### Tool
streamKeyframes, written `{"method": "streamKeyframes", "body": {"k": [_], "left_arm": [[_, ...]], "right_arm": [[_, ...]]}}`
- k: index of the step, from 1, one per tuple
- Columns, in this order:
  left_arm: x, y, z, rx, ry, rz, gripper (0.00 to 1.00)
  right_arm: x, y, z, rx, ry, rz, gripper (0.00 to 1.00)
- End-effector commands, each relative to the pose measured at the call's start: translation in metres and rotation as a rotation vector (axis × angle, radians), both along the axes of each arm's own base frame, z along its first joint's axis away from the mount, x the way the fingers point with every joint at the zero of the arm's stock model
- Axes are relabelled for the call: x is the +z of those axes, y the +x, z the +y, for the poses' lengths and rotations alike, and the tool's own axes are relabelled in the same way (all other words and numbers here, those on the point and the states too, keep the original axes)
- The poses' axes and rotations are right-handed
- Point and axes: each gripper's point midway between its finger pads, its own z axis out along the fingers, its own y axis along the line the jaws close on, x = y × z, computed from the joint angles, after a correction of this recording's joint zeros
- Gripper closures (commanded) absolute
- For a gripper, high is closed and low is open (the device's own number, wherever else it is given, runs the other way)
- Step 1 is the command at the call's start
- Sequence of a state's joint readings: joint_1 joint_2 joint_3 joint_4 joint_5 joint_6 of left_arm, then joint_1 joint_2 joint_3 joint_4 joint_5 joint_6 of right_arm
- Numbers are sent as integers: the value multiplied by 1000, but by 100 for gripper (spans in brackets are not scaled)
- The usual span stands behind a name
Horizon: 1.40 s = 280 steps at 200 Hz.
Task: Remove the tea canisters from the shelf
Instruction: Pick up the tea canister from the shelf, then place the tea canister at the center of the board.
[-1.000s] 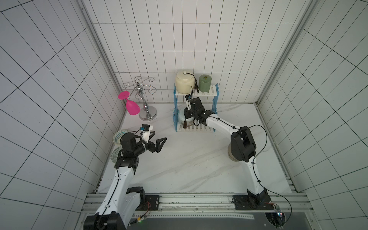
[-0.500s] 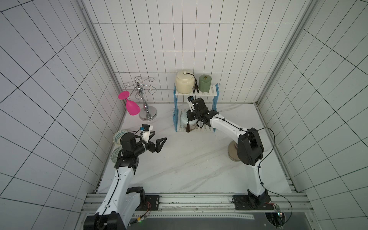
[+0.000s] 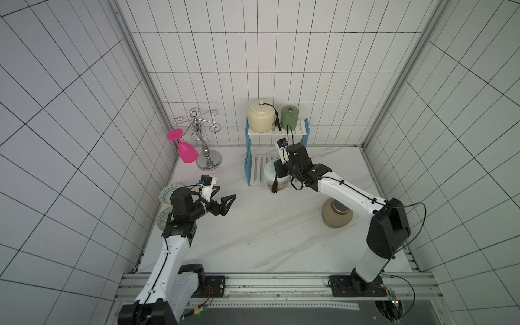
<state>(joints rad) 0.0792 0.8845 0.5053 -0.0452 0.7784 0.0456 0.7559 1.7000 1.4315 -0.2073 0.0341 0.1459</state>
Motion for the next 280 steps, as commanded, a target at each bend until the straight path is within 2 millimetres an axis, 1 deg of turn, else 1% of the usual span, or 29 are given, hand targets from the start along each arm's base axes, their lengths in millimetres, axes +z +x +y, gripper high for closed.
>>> {"method": "streamKeyframes", "body": {"k": [1, 23, 52, 125, 177, 213, 280], "left_arm": [[-5, -1, -2, -12, 3, 9, 1], [-5, -1, -2, -11, 3, 10, 1], [-4, -2, -2, -10, 3, 7, 1], [-4, -1, -1, -6, 3, 6, 1], [-5, -2, 0, -5, 2, 7, 1], [-5, -1, 1, -2, 2, 9, 1], [-5, -1, 2, 1, 0, 8, 1]], "right_arm": [[60, -10, -2, -8, 132, -146, 100], [60, -23, -12, -11, 132, -148, 100], [54, -38, -22, -12, 136, -139, 100], [19, -70, -43, -18, 117, -95, 100], [-2, -91, -49, 5, 112, -75, 100], [-17, -96, -57, -12, 90, -73, 100], [-36, -104, -72, -35, 61, -60, 100]]}}
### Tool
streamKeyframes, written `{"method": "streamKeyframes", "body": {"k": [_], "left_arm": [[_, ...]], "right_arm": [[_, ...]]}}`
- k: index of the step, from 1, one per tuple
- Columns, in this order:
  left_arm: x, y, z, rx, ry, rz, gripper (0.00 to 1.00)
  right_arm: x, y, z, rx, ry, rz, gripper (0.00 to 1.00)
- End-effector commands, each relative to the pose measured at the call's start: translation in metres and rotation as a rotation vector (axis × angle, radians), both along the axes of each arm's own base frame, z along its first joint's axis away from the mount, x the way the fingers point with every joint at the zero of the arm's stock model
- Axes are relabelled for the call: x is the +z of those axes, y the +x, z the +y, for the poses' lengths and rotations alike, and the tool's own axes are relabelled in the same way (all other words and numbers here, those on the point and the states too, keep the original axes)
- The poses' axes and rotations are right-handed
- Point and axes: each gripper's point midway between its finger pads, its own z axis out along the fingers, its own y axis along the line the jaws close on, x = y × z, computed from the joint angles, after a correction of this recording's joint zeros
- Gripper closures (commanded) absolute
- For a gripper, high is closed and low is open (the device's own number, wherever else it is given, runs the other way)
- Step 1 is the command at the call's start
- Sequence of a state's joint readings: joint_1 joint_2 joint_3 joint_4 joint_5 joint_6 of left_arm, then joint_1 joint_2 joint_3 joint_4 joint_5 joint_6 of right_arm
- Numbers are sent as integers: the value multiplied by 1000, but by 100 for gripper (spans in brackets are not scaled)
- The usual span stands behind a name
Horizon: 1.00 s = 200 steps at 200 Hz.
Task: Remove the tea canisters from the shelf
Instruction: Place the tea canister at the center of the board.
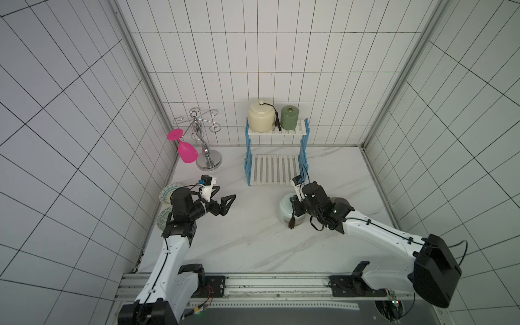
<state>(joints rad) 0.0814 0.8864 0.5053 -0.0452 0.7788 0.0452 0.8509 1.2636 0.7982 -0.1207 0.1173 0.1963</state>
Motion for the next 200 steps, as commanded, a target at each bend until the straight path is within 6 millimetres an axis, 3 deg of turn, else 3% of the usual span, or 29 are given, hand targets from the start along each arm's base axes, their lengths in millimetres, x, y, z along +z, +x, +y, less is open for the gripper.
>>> {"method": "streamKeyframes", "body": {"k": [1, 69, 128, 200], "left_arm": [[-4, -1, 1, -1, 1, 6, 1], [-4, -1, 2, 2, -1, 5, 1], [-3, -1, 2, 4, -1, 4, 1], [-2, -1, 2, 1, -3, 0, 1]], "right_arm": [[44, 10, 5, -32, 139, -127, 100], [23, 7, 4, -43, 132, -96, 99], [37, 4, 0, -48, 150, -106, 60], [85, 8, 0, -47, 156, -158, 36]]}}
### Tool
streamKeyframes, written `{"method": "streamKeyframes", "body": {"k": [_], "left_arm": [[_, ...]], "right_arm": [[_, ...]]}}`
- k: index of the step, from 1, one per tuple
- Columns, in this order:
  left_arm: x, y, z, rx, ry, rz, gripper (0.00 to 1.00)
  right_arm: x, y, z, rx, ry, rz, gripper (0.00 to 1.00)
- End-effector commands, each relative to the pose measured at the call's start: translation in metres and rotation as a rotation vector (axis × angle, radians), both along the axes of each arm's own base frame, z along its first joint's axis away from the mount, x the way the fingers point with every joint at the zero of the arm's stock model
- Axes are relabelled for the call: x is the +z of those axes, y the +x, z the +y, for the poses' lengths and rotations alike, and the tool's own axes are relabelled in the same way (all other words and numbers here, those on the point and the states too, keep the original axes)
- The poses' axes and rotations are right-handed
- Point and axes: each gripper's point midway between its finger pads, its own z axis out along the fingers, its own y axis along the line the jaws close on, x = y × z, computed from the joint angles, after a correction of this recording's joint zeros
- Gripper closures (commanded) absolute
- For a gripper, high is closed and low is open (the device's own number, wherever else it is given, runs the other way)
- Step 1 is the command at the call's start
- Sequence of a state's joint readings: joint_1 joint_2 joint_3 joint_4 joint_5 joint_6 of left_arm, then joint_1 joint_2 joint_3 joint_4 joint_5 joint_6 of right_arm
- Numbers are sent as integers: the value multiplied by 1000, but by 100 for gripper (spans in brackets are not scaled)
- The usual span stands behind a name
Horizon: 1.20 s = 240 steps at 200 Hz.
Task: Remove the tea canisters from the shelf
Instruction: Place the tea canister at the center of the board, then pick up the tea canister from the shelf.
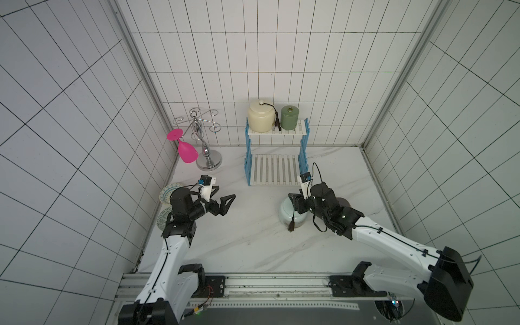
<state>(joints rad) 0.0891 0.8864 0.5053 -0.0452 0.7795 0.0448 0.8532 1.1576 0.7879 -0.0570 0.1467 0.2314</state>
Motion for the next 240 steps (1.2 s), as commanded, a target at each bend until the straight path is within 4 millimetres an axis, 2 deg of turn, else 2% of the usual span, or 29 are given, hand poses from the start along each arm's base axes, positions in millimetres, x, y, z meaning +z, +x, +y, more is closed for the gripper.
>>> {"method": "streamKeyframes", "body": {"k": [1, 36, 64, 124, 150, 180, 218, 240], "left_arm": [[-2, -2, 0, -5, -3, 0, 1], [4, -2, 0, -3, -15, -5, 1], [11, -1, 1, 5, -31, -9, 1], [37, 5, -1, 18, -69, -13, 1], [52, 8, 0, 31, -48, -13, 1], [63, 11, 1, 40, 13, -15, 1], [91, 19, 2, 63, 15, -47, 1], [102, 25, 4, 77, 7, -61, 1]], "right_arm": [[39, 6, 3, -9, 22, -59, 35], [62, 17, 0, -41, -3, -81, 24], [86, 34, -9, -86, -1, -85, 14], [155, 100, -38, -176, 109, -98, 0], [178, 128, -41, -182, 134, -104, 1], [193, 159, -42, -189, 151, -118, 1], [207, 188, -27, -146, 141, -158, 1], [207, 206, -16, -120, 133, -173, 1]]}}
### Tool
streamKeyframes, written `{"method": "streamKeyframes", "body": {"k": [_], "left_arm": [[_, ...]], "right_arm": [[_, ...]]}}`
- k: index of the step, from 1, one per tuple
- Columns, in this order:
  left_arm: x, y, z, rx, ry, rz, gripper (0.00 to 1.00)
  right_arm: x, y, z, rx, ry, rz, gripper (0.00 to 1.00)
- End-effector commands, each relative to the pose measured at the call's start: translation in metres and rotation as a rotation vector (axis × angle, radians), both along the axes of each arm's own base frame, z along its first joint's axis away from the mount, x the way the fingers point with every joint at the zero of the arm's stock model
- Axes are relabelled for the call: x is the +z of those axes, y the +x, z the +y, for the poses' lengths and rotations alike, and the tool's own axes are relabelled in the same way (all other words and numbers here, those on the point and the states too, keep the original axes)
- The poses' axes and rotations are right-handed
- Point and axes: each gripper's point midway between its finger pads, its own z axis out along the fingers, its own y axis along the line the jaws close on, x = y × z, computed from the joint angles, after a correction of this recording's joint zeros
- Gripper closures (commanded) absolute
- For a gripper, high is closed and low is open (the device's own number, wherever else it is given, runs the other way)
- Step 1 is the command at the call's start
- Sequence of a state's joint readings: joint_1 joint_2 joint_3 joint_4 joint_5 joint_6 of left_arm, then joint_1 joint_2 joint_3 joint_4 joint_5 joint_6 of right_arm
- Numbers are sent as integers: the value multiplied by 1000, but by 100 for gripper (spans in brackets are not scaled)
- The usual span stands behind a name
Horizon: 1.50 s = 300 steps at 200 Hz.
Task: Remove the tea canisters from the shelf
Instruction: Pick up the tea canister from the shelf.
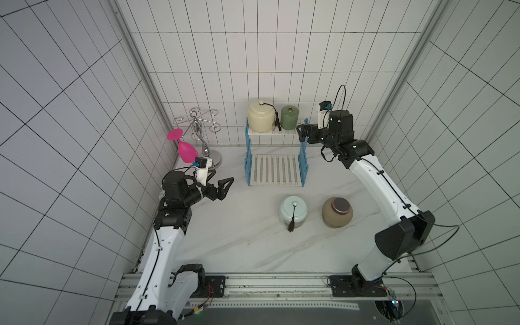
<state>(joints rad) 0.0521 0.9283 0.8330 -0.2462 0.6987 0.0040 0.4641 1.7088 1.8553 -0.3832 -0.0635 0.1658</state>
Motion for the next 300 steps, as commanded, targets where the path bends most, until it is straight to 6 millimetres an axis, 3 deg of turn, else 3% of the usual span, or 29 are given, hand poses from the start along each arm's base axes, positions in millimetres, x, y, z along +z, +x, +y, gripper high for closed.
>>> {"method": "streamKeyframes", "body": {"k": [1, 31, 101, 169, 241, 278, 300], "left_arm": [[11, 6, 3, 28, 4, -4, 1], [24, 15, 10, 63, -28, -33, 1], [29, 26, 25, 131, -53, -63, 1], [26, 26, 27, 130, -63, -54, 1], [20, 26, 29, 130, -68, -42, 1], [21, 26, 29, 132, -69, -41, 1], [20, 27, 30, 134, -69, -38, 1]], "right_arm": [[20, 11, 9, 46, -5, -48, 1], [20, 34, 23, 65, -16, -72, 0], [8, 74, 42, 80, -18, -91, 1], [3, 93, 61, 148, -35, -160, 6], [-4, 115, 63, 126, -20, -203, 9], [-6, 125, 63, 109, -5, -216, 5], [-5, 129, 63, 107, 7, -224, 12]]}}
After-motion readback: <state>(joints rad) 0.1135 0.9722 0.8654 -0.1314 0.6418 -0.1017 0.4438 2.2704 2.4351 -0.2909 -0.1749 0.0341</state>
